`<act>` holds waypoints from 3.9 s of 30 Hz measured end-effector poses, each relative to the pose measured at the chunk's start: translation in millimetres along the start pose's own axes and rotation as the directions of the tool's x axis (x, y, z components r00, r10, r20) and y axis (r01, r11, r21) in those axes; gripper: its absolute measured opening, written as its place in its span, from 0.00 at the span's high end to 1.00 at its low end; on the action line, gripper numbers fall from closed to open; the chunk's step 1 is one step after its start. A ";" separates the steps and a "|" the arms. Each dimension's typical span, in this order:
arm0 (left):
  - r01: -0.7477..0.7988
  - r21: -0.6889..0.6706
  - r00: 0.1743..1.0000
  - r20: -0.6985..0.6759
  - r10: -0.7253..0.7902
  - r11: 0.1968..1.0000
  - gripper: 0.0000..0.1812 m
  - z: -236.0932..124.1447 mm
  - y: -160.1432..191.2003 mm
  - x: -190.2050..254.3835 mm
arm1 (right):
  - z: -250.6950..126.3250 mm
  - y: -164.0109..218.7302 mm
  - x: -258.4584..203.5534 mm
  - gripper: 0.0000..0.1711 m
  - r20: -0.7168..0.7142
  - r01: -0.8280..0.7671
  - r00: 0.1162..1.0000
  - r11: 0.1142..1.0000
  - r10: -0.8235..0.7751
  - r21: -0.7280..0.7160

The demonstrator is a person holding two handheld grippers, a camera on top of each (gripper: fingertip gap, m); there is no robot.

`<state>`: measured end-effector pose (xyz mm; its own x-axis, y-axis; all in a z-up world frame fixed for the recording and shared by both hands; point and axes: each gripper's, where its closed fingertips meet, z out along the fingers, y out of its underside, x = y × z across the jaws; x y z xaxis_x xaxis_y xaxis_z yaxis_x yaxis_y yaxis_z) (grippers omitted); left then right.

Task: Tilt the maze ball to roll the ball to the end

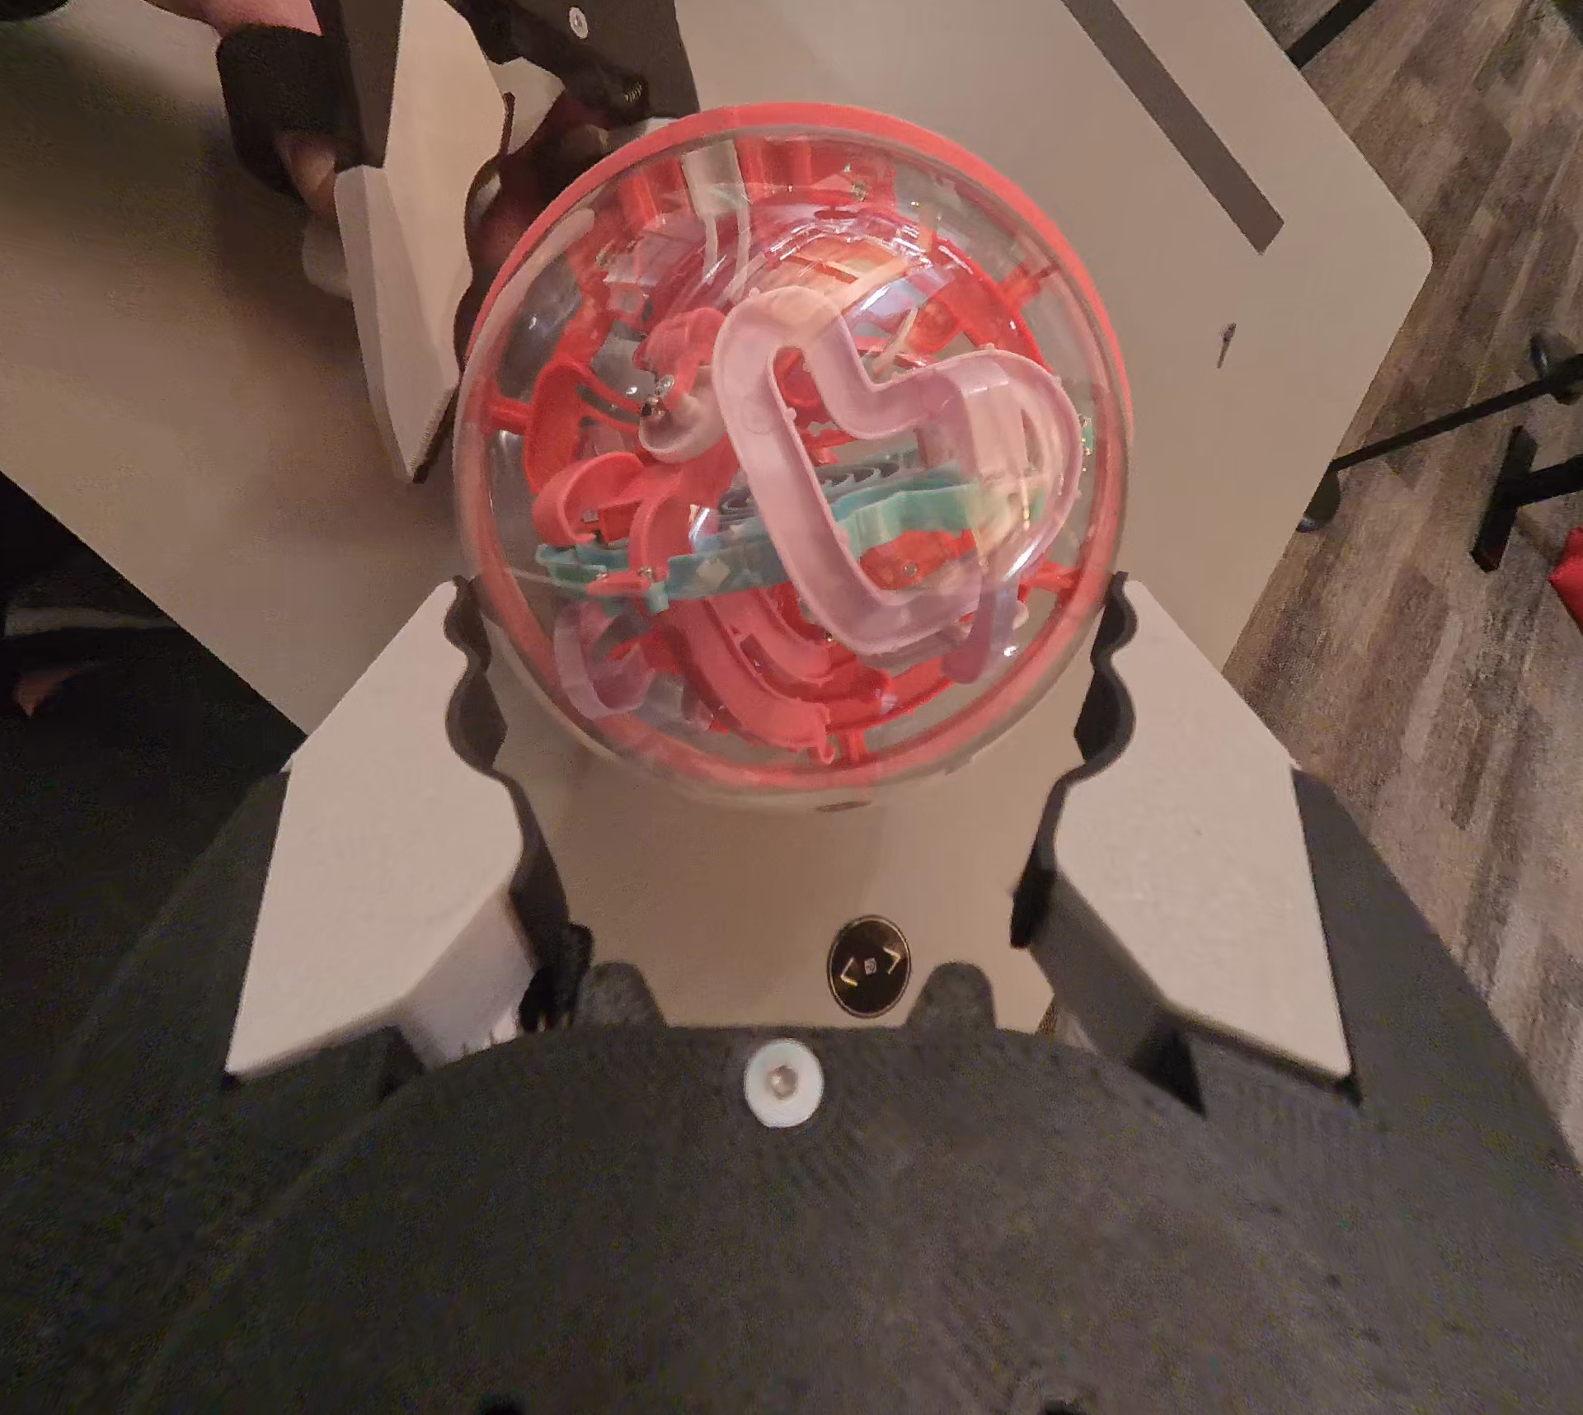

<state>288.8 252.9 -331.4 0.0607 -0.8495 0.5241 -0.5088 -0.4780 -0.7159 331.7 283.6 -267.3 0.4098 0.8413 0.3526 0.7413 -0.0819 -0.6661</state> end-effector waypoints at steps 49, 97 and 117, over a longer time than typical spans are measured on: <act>0.004 0.011 1.000 0.022 -0.004 1.000 0.20 11.8 -12.7 -2.0 | 3.5 -17.1 2.5 0.20 0.334 -0.085 0.941 0.995 0.063 0.053; 0.121 -0.014 0.992 -0.022 -0.121 0.993 0.19 16.2 -18.9 3.9 | 10.6 -22.0 23.9 0.17 0.524 -0.373 0.806 0.924 0.276 0.088; 0.145 -0.042 0.989 0.048 -0.143 0.989 0.28 20.2 -17.5 1.0 | 9.7 -16.7 29.7 0.17 0.584 -0.586 0.673 0.809 0.454 0.047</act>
<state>315.0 255.9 -327.7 0.1739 -0.7824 0.5979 -0.5301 -0.5861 -0.6128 326.3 315.1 -252.0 0.3017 0.8412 -0.4488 0.3350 -0.5342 -0.7761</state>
